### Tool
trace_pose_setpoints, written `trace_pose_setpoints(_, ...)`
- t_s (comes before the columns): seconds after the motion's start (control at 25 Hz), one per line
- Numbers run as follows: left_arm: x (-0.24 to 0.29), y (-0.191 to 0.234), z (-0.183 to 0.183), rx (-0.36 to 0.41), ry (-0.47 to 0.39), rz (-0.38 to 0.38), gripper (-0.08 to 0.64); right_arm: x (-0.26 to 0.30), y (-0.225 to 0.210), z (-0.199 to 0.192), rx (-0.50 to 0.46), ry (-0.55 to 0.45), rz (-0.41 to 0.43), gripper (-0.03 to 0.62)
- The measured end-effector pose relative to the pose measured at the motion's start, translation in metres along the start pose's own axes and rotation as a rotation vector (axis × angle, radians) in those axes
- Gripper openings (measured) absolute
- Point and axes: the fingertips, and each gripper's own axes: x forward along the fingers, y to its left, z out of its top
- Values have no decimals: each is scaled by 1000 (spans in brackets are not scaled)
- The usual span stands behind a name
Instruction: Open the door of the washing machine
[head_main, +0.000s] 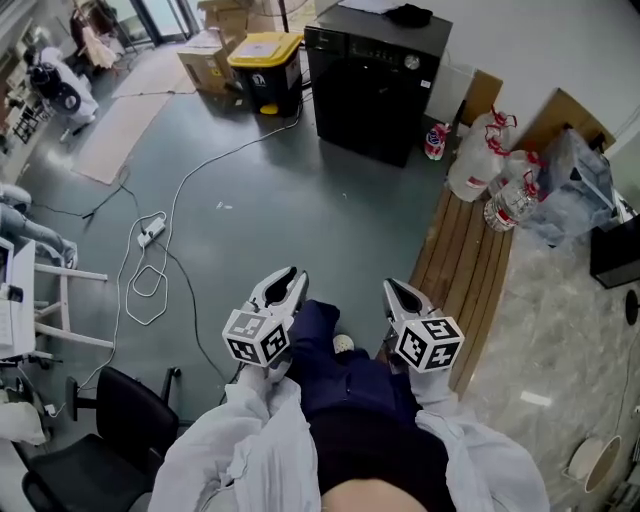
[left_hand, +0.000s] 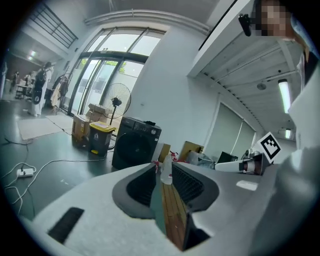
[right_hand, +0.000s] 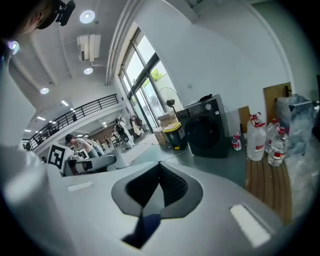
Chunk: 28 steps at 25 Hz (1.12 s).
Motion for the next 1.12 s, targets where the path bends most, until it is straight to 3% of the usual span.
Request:
trace_pose_setpoints(0.16,15,5,0,-2,13,-20,173,9,-15,-1,34,7,-36,8)
trace_pose_setpoints(0.44,62,42,16,-55,16,-34,181,64,-32,29,31,14,-50,8)
trace_pose_setpoints(0.84,157,144,113,-95,-44,-34,183,198,-48,134,-34,36,-25,8)
trace_pose_setpoints(1.12,219,203,161,-61,-39,-60,184,293,-55,188,-67,43,6,8)
